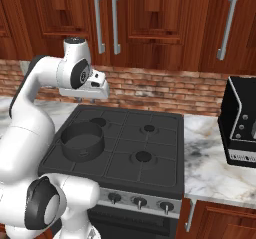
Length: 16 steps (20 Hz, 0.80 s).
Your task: Retrieve the frozen meat and place it in the pot on a burner. Then turn the burner on.
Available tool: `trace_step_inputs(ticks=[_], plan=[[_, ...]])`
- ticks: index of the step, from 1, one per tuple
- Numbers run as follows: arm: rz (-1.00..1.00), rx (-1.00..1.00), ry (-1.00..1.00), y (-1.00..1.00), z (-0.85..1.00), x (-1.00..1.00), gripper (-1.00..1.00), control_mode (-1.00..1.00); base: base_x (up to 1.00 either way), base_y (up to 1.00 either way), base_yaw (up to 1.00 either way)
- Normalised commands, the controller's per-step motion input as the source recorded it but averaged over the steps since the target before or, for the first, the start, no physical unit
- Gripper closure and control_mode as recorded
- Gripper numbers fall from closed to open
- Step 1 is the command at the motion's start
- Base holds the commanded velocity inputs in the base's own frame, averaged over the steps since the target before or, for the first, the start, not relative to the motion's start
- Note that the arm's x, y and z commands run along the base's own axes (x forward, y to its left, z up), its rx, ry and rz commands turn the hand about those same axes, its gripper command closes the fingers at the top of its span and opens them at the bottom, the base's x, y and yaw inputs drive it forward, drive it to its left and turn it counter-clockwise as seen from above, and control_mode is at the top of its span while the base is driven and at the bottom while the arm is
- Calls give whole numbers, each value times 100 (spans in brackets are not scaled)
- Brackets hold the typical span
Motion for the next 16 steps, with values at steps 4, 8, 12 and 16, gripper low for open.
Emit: trace_step_inputs(ticks=[4,8,12,16], plan=[[0,0,0,3,0,0,-100,-100,0,0,0],[0,0,0,8,0,0,-100,-100,0,0,0],[0,0,0,11,0,-2,-100,-100,0,0,0],[0,0,0,20,0,0,-100,-100,0,0,0]])
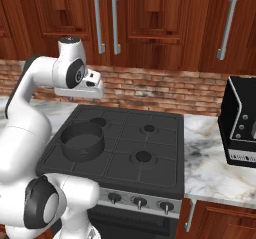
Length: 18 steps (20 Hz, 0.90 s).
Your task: Retrieve the frozen meat and place it in the pot on a burner. Then turn the burner on.
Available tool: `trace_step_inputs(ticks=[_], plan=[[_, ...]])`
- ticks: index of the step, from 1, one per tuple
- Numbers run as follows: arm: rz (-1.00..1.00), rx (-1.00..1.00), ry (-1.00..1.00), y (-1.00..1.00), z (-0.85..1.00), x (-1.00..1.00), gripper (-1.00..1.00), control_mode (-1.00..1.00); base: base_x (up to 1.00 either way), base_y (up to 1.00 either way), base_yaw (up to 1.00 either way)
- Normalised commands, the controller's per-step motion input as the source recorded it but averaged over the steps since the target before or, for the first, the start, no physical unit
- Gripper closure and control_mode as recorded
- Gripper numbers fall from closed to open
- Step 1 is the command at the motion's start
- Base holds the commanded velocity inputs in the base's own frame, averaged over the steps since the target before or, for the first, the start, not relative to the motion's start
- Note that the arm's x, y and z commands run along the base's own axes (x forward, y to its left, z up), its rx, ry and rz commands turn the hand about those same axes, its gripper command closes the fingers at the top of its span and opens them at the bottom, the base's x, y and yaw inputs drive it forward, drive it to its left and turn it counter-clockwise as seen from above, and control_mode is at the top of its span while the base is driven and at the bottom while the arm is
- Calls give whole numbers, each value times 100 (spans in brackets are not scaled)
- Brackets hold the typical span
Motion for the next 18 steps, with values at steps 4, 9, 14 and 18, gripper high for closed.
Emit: trace_step_inputs(ticks=[4,9,14,18], plan=[[0,0,0,36,0,0,-100,-100,0,0,0],[0,0,0,45,0,0,-100,-100,0,0,0],[0,0,0,42,0,0,-100,-100,0,0,0],[0,0,0,39,0,0,-100,-100,0,0,0]])
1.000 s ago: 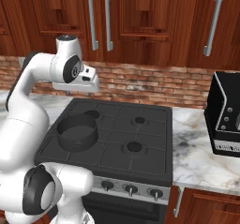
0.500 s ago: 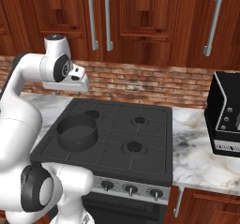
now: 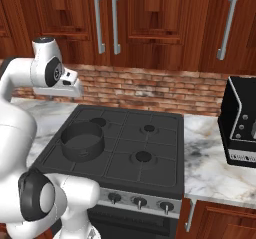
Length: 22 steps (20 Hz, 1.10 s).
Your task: Retrieve the frozen meat and place it in the pot on a burner. Then turn the burner on.
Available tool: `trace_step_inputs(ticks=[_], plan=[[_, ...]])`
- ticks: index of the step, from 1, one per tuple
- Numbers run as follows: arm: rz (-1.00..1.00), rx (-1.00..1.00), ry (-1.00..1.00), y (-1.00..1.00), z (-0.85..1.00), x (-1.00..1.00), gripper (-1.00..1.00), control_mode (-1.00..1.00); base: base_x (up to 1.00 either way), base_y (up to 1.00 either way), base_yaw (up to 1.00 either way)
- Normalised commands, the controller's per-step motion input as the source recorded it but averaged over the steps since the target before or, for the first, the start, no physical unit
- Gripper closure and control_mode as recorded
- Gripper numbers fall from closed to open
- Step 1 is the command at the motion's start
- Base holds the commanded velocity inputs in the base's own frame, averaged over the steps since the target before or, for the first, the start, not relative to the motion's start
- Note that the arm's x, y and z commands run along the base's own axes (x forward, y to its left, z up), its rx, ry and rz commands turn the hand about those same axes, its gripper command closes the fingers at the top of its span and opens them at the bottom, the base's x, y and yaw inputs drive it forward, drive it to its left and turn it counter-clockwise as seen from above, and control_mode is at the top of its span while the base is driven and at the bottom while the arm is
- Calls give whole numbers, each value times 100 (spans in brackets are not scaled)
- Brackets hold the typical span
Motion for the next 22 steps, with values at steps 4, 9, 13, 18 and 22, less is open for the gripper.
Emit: trace_step_inputs(ticks=[4,9,13,18,22], plan=[[0,0,0,40,-1,0,-100,-100,0,0,0],[0,1,0,47,-5,-1,-100,-100,0,0,0],[0,1,0,53,-10,0,-100,-100,0,0,0],[0,3,0,52,-10,0,-100,-100,0,0,0],[0,1,0,56,-19,0,-100,-100,0,0,0]])
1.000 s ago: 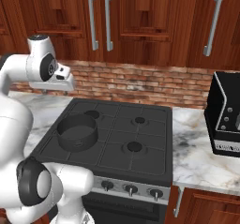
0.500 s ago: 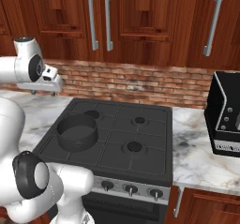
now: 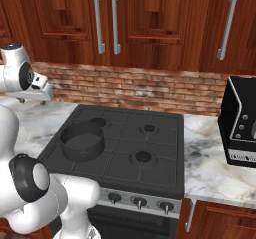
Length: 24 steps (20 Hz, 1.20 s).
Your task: Retrieve the frozen meat and place it in the pot on a burner. Then turn the burner on.
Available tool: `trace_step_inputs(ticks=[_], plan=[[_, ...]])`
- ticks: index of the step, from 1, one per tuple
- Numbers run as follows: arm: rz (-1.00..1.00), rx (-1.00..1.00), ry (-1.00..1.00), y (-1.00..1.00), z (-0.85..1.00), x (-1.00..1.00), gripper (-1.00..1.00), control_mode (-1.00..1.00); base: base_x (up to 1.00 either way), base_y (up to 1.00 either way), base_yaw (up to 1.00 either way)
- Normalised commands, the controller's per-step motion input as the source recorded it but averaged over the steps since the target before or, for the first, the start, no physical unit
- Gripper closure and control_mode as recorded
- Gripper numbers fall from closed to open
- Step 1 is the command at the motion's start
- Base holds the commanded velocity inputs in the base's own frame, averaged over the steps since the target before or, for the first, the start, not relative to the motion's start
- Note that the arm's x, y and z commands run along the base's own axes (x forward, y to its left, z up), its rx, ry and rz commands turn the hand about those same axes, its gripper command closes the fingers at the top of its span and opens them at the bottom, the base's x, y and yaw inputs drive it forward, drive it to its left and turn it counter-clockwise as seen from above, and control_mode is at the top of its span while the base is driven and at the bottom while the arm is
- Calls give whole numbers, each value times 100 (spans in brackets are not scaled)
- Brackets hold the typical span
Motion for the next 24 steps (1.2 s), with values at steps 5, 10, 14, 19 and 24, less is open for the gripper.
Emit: trace_step_inputs(ticks=[5,10,14,19,24], plan=[[0,0,0,60,-31,0,-100,-100,0,0,0],[0,0,0,52,-39,0,-100,-100,0,0,0],[0,0,0,44,-37,0,-100,-100,0,0,0],[0,-2,0,22,-22,0,-100,-100,0,0,0],[0,-6,0,1,-20,0,-100,-100,0,0,0]])
